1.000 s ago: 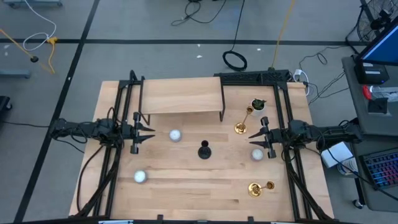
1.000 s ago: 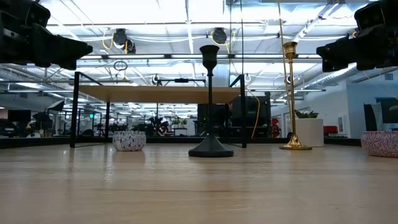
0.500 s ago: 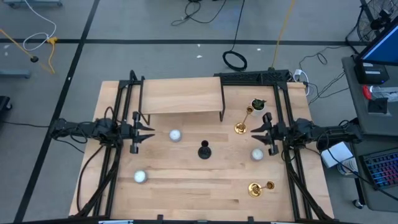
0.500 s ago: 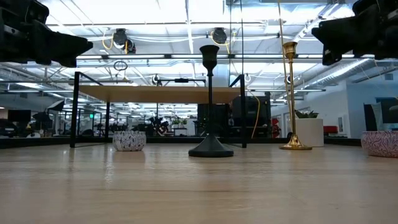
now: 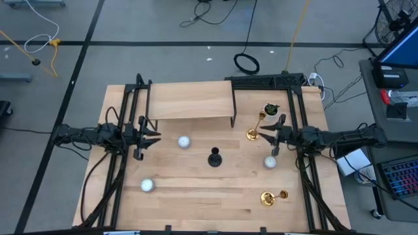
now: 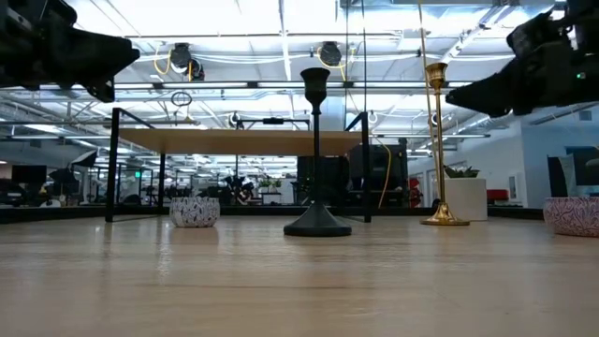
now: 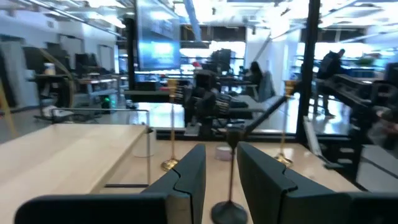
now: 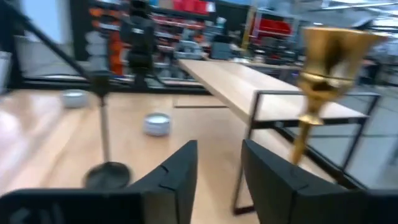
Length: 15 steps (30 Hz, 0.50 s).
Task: Pick & Place candle stick holders
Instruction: Put the top gold candle holder on the shelf
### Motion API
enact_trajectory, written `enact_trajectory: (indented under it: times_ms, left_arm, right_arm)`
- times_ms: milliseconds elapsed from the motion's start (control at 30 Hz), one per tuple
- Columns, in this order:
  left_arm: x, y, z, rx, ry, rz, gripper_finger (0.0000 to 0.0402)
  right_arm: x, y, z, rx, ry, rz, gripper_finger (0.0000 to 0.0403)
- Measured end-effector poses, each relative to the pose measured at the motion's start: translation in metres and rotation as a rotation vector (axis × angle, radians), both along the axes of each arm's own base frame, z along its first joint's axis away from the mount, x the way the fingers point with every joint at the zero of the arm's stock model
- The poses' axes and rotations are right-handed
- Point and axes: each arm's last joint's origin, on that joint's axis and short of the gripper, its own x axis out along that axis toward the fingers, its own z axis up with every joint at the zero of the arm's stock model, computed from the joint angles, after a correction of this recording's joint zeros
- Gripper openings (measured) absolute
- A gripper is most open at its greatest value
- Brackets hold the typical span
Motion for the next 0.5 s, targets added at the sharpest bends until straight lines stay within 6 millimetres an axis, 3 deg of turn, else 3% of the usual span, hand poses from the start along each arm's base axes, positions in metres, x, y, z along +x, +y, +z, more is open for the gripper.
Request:
enact_trajectory:
  times_ms: [267, 500]
  left_arm:
    - [0.000, 0.002, -0.001, -0.010, 0.007, 0.053, 0.0097]
    - [0.000, 0.002, -0.001, 0.034, 0.009, 0.066, 0.0097]
  right_arm:
    - [0.003, -0.008, -0.002, -0.025, 0.031, -0.246, 0.0203]
    - [0.008, -0.015, 0.004, 0.034, -0.058, -0.272, 0.0214]
